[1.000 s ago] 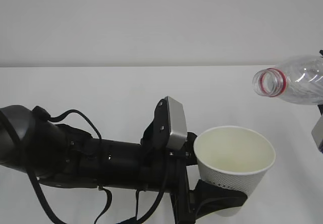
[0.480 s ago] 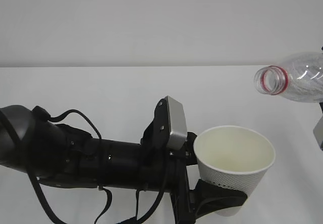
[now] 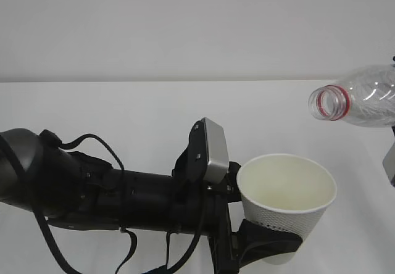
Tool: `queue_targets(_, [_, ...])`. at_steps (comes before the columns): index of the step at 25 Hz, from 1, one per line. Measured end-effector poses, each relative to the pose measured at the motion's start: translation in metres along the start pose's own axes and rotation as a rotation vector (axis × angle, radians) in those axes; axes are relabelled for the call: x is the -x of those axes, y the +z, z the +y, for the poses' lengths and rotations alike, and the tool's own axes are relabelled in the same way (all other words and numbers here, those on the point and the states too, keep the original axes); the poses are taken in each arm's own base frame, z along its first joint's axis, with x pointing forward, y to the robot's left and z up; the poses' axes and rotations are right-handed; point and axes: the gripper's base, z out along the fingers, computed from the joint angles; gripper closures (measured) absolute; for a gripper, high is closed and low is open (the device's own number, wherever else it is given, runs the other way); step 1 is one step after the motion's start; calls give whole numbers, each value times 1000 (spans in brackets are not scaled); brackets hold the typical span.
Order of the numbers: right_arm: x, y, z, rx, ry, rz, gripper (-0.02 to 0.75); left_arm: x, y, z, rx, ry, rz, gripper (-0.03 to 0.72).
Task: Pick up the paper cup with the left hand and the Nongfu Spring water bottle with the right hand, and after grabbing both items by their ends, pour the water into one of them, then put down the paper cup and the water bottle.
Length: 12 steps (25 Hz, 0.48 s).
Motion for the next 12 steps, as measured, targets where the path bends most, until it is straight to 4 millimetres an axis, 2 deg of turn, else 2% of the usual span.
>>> queue_targets(12, [0,0,0,0,-41,0,343,1,0,1,13,-8,-7,139])
